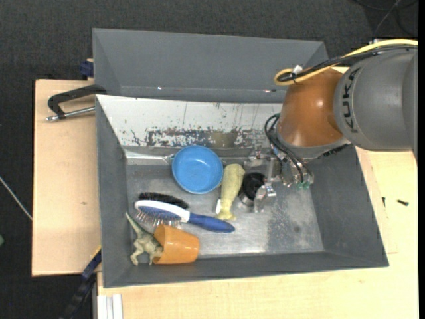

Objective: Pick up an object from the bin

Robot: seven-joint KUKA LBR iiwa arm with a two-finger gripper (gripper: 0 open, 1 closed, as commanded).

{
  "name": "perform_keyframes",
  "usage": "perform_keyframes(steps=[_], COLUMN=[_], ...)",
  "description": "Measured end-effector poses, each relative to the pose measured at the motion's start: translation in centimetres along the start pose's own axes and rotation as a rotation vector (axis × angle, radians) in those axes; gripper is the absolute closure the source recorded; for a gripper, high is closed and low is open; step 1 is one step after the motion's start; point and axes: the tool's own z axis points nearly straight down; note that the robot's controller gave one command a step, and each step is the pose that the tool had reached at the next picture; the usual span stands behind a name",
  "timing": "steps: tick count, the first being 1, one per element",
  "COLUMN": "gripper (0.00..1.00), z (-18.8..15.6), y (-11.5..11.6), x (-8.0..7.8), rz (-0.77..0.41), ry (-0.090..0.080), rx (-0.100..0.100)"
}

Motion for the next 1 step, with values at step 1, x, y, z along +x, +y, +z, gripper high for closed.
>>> perform_keyframes(steps=[1], gripper=[1.0], z=[-0.16], y=[-0.01], x=[-0.2], rz=[0.001], ry=[-0.007], rx=[0.0])
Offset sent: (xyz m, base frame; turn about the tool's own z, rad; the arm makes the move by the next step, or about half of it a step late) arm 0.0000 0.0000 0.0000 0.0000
